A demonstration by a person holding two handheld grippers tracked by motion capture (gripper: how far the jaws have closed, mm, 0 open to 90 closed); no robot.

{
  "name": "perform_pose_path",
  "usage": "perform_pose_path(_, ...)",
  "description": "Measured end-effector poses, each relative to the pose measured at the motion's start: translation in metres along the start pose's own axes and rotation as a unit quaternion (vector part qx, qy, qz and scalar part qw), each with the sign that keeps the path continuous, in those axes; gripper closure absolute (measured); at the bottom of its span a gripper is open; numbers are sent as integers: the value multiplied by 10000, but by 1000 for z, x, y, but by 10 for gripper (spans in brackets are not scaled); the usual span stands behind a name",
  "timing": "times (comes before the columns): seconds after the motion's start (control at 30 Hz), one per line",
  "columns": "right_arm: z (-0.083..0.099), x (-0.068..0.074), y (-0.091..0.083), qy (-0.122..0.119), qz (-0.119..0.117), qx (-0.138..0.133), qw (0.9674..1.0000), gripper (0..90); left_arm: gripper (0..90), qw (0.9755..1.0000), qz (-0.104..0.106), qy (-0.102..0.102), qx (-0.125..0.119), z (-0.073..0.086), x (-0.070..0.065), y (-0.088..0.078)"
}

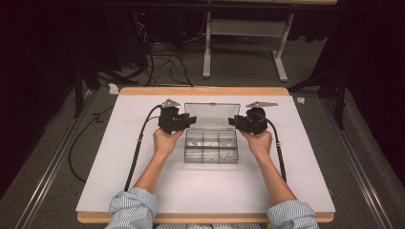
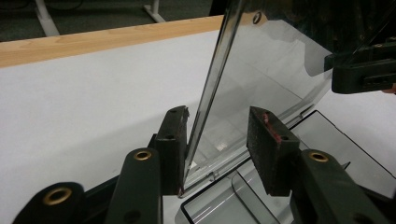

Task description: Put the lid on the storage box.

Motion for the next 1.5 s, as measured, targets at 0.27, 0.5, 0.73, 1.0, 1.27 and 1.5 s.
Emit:
perform_pose_path(0.27,3,2,-3,-34,1,-28,10000,623,574,10000,-2,60,7,2,-3,-3)
perform_pose_path(0.5,6,3,-6,-22,11,-68,10000,624,571,9999,-18,126,-7,4,-6,-5)
perform_pose_path(0.73,8,4,-8,-87,4,-106,9999,618,571,9999,-31,143,-82,8,-8,-8)
perform_pose_path(1.0,9,2,-13,-16,-20,-88,10000,656,569,9998,-75,168,-113,9,-9,-10)
perform_pose_path(1.27,12,2,-14,-23,-16,-60,10000,665,574,9997,-75,175,-147,12,-10,-12)
perform_pose_path(1.5,13,1,-14,-63,-13,-62,10000,672,594,9997,-71,150,-182,14,-9,-15)
Point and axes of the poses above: each handheld gripper's, and its own axes: y roughly forward along the jaws, z roughly out of its underside, x roughly to its left, the point moved 9 cm from there along y, roughly forward along the jaws, and after that the axes turned 6 degrees about z, right-handed, at the moved point
